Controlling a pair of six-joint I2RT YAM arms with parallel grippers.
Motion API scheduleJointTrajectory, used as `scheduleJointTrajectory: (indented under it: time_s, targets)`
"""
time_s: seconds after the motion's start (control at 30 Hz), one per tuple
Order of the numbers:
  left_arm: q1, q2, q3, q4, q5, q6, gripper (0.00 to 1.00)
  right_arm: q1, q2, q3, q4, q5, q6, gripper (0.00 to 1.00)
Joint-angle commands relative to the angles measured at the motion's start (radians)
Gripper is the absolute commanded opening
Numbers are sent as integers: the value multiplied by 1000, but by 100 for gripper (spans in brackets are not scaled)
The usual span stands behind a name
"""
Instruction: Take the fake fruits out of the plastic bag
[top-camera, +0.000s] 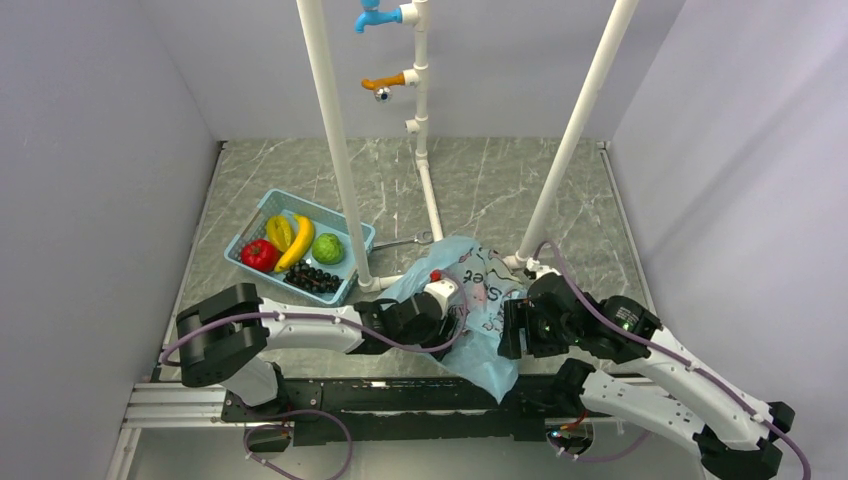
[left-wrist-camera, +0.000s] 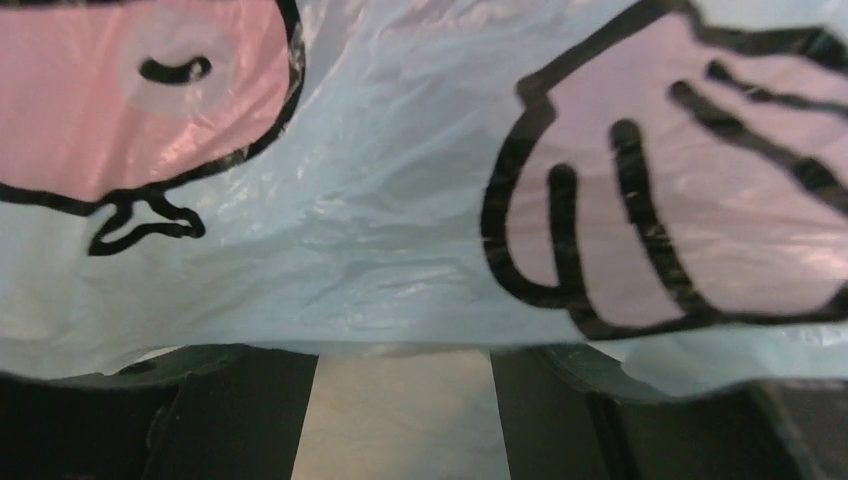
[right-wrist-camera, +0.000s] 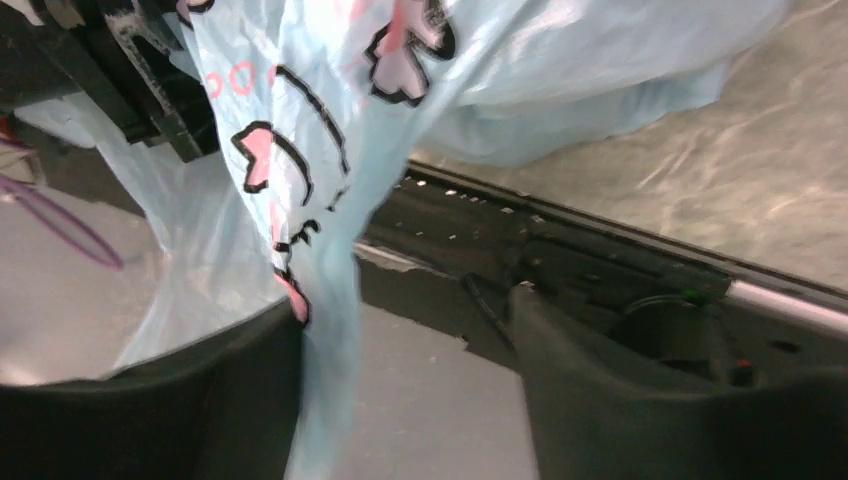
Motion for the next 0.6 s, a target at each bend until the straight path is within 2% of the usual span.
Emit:
scheduleJointTrajectory:
  time_s: [0.0, 0.07, 0.17, 0.3, 0.37, 0.47, 0.57]
  targets:
    - [-13, -30, -49, 149, 79, -45, 67, 3, 35, 59, -27, 137, -11, 84]
    - [-26, -22, -37, 137, 53, -53, 70, 2, 72, 30, 16, 128, -30, 93]
    - [-31, -24, -12, 104, 28, -54, 74, 5, 93, 1, 96, 49, -69, 99]
    - [-33, -51, 16, 74, 4, -41, 77, 6, 10, 14, 250, -141, -123, 100]
    - [-31, -68, 18, 66, -25, -39, 82, 5, 1, -10, 303, -209, -109, 100]
    - [4, -79, 28, 57, -36, -31, 87, 14, 23, -110, 319, -244, -63, 100]
    - [91, -47, 89, -8, 9, -14, 87, 48, 9, -227, 360, -221, -18, 97]
